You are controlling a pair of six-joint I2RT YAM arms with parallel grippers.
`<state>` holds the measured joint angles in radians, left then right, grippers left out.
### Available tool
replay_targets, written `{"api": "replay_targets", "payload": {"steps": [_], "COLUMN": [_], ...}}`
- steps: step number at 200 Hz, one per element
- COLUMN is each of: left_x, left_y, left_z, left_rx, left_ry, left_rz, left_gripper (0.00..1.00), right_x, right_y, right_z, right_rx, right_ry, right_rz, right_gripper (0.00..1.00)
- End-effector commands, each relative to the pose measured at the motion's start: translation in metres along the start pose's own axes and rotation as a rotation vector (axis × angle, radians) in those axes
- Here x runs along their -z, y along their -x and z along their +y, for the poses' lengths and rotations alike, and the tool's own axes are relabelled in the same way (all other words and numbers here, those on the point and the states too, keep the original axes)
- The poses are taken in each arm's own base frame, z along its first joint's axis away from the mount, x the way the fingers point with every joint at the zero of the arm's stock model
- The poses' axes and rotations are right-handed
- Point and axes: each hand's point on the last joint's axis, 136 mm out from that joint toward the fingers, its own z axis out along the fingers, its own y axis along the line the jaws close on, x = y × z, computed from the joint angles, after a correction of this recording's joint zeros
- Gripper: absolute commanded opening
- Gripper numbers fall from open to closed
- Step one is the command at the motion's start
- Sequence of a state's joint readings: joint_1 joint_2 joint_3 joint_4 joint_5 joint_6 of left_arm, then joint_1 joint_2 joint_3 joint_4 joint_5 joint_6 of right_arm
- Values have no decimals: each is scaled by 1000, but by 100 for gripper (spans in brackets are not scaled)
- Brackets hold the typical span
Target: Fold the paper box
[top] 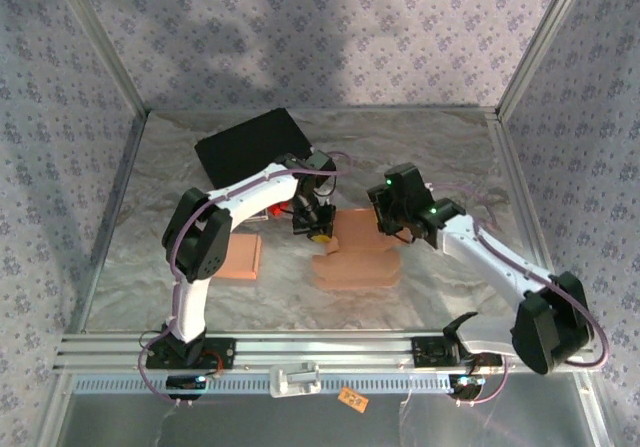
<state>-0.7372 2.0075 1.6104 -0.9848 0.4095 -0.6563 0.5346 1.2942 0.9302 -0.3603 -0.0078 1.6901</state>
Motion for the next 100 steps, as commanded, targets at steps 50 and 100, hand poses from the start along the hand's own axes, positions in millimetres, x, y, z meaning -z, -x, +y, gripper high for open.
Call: {"api": "replay_targets", "payload": {"steps": [50,100], "left_x": [6,3], "left_y": [-1,0], "left_z": [-2,7], "left_rx": [16,-3], "left_ry": [55,106], "left_rz": [-9,-14], "left_gripper": [0,0], "right_x": [-24,-6], "right_y": [-1,22], "right_z": [-30,-6], "right_rx": [-101,55], "right_ry": [-131,-21], "right_rz": [-7,43], "right_gripper": [47,48]}}
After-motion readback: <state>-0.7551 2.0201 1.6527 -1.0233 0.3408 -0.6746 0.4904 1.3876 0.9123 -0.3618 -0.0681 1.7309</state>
